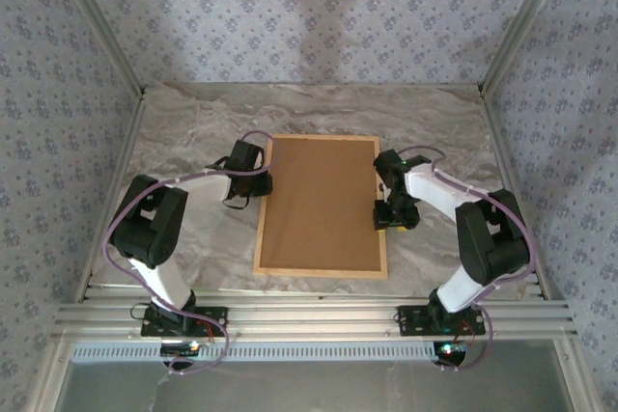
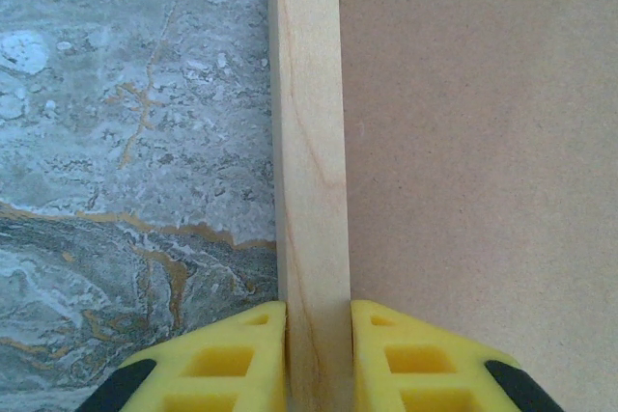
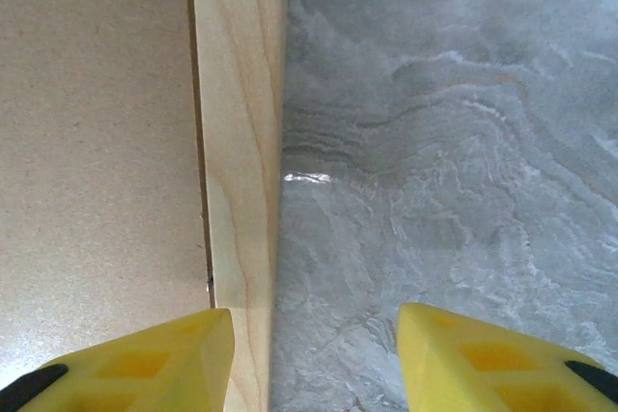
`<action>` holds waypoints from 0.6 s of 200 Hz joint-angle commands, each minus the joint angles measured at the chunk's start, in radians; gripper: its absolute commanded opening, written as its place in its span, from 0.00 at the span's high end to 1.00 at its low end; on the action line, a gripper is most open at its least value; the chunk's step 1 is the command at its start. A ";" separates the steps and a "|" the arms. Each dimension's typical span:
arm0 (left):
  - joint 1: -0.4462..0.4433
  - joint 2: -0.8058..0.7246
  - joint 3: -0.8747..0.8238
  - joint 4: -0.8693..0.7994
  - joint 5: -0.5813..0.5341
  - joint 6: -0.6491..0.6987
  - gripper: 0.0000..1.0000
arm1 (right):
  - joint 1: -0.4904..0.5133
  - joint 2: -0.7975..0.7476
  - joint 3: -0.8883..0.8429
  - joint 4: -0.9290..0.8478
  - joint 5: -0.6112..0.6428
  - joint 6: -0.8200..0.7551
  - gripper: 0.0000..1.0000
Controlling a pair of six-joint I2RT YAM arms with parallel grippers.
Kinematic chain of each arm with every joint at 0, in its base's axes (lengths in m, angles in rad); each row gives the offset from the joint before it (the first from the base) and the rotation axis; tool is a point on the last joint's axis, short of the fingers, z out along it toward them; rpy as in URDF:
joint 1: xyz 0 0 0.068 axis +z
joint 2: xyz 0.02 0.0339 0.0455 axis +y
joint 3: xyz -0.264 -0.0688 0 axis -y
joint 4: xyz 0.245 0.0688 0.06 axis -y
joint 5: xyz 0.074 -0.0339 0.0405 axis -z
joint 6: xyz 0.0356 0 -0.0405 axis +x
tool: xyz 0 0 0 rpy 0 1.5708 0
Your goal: Put the photo into the frame
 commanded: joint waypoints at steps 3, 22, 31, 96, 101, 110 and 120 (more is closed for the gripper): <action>-0.006 0.048 -0.044 -0.094 -0.010 0.023 0.79 | -0.002 0.022 -0.005 -0.004 0.008 -0.007 0.50; -0.006 0.048 -0.044 -0.094 -0.009 0.024 0.79 | -0.002 0.043 -0.001 0.012 0.007 -0.009 0.50; -0.006 0.048 -0.043 -0.094 -0.009 0.024 0.79 | -0.001 0.052 -0.002 0.022 0.007 -0.009 0.50; -0.006 0.050 -0.041 -0.094 -0.011 0.024 0.79 | 0.023 0.095 -0.010 0.090 -0.045 0.018 0.50; -0.006 0.050 -0.041 -0.094 -0.011 0.024 0.79 | 0.027 0.098 -0.013 0.097 -0.054 0.024 0.50; -0.006 0.050 -0.042 -0.094 -0.010 0.024 0.79 | 0.035 0.103 -0.019 0.110 -0.071 0.034 0.50; -0.006 0.050 -0.043 -0.093 -0.010 0.024 0.79 | 0.038 0.110 -0.023 0.125 -0.085 0.046 0.50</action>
